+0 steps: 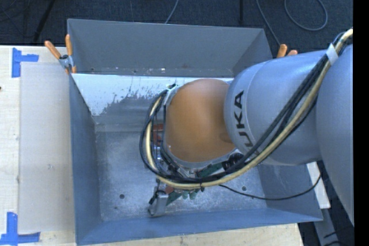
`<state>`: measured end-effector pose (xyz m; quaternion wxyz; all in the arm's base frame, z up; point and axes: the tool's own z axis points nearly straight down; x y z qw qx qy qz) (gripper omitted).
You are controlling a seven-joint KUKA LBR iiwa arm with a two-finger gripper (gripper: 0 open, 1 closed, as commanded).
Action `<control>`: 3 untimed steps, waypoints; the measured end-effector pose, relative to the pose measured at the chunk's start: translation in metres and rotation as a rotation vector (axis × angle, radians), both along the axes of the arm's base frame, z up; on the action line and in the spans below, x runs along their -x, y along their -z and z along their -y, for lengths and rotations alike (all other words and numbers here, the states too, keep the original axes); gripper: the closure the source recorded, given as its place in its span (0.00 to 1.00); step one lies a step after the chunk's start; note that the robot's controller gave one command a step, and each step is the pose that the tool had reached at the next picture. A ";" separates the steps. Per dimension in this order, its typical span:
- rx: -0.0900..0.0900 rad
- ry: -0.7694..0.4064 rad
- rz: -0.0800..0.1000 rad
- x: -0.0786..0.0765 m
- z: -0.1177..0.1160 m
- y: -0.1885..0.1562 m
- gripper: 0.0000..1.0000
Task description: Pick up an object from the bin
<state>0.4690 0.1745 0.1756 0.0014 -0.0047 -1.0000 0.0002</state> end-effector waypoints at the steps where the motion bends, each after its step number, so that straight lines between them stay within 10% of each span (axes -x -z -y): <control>1: 0.000 0.001 0.000 0.000 0.000 0.000 1.00; 2: 0.000 0.002 0.000 0.000 0.000 0.000 0.00; 3: 0.005 -0.004 -0.006 -0.003 0.081 0.075 0.00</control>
Offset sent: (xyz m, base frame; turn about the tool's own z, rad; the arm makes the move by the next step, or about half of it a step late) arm 0.0000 0.0000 0.0000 0.0000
